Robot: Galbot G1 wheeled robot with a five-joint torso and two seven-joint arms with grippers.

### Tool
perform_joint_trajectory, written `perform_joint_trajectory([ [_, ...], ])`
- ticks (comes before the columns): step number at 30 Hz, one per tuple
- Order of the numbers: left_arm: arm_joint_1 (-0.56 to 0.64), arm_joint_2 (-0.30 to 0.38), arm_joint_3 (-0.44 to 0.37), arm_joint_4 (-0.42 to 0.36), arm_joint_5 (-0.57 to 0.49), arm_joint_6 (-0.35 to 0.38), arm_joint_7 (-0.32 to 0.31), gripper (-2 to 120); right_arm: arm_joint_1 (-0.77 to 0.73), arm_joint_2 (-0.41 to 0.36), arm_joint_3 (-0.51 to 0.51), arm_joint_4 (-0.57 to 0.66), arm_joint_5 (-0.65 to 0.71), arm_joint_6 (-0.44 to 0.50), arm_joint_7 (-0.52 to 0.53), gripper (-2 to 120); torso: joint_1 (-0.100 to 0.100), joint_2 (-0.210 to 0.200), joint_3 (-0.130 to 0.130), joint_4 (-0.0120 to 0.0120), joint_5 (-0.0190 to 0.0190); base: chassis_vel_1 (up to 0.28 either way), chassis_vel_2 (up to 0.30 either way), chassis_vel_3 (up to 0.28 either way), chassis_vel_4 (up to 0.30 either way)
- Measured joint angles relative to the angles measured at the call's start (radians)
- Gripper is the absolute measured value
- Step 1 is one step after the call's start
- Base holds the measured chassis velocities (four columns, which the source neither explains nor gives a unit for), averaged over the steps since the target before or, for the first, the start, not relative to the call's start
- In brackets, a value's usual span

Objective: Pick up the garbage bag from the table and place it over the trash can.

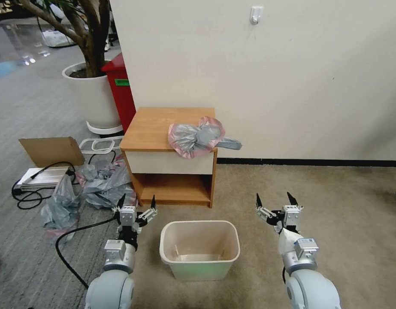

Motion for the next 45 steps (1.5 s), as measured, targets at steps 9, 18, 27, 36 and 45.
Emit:
perform_joint_trajectory([
  [9, 0.000, 0.000, 0.000, 0.000, 0.000, 0.000, 0.000, 98, 0.000, 0.000, 0.000, 0.000, 0.000, 0.000, 0.000, 100, 0.000, 0.000, 0.000, 0.0000, 0.0000, 0.000, 0.000, 0.000, 0.000],
  [18, 0.000, 0.000, 0.000, 0.000, 0.000, 0.000, 0.000, 98, 0.000, 0.000, 0.000, 0.000, 0.000, 0.000, 0.000, 100, 0.000, 0.000, 0.000, 0.0000, 0.0000, 0.000, 0.000, 0.000, 0.000],
  [27, 0.119, 0.101, -0.037, -0.106, -0.098, -0.042, -0.016, 98, -0.095, 0.035, -0.002, 0.132, 0.038, 0.007, 0.013, 100, 0.000, 0.000, 0.000, 0.0000, -0.0001, 0.000, 0.000, 0.000, 0.000],
  [36, 0.246, 0.199, -0.037, -0.197, -0.210, -0.073, -0.030, 99, -0.155, 0.037, -0.043, 0.218, 0.200, -0.030, -0.015, 100, 0.000, 0.000, 0.000, -0.0002, 0.0003, 0.000, 0.000, 0.000, 0.000],
  [45, 0.239, 0.206, -0.041, -0.181, -0.213, -0.104, -0.020, 99, -0.027, -0.022, -0.083, 0.102, 0.548, -0.048, -0.006, 100, 0.000, 0.000, 0.000, -0.0001, 0.0001, 0.000, 0.000, 0.000, 0.000],
])
